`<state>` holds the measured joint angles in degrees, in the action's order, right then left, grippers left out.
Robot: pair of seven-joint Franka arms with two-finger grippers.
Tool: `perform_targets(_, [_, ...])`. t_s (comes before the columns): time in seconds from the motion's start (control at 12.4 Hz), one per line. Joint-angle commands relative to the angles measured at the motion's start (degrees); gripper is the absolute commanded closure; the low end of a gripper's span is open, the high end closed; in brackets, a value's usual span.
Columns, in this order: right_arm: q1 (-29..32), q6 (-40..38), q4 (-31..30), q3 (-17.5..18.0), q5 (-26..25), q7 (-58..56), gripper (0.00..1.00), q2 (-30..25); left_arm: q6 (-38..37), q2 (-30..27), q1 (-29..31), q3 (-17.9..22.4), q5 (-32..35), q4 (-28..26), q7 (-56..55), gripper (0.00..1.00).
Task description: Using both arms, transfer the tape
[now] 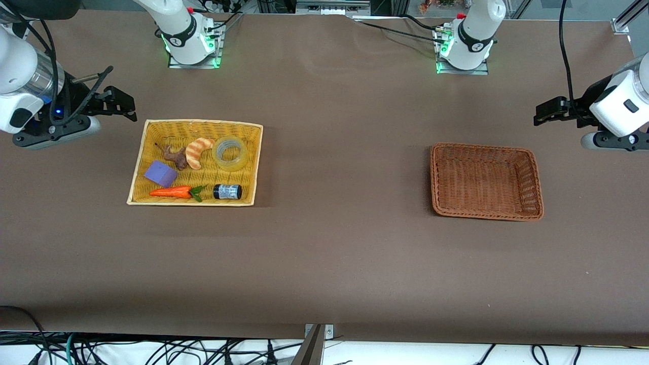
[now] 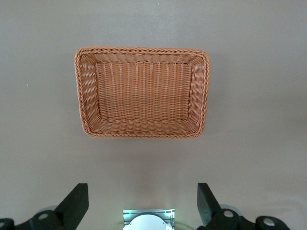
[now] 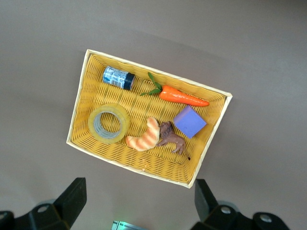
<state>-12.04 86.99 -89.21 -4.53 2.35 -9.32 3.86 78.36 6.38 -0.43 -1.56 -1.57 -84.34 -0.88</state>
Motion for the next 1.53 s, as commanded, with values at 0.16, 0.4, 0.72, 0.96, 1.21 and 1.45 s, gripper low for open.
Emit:
perform_targets(0.16, [1.1,-1.2,1.1,1.1,-0.9,-0.3,0.00,-0.1,0.7,-0.5,0.2,0.2,-1.3,-0.6,1.1,0.00])
perform_targets(0.4, [1.1,-1.4,0.9,1.2,-1.2,-0.3,0.00,-0.1,0.7,-0.5,0.2,0.1,-1.3,-0.6,1.1,0.00])
perform_targets(0.72, [1.1,-1.6,0.7,1.2,-1.3,-0.3,0.00,-0.1,0.7,-0.5,0.2,0.1,-1.4,-0.6,1.1,0.00])
perform_targets(0.96, [1.1,-2.2,0.5,1.1,-1.4,-0.1,0.00,0.0,0.7,-0.4,0.2,0.2,-1.3,-0.6,1.1,0.00])
perform_targets(1.21, [1.1,-2.2,0.2,1.1,-1.4,0.1,0.00,0.0,0.7,-0.4,0.2,0.2,-1.3,-0.6,1.1,0.00])
perform_targets(1.45, [1.1,-2.2,0.2,1.1,-1.5,0.0,0.00,0.0,0.7,-0.4,0.2,0.2,-1.3,-0.6,1.1,0.00])
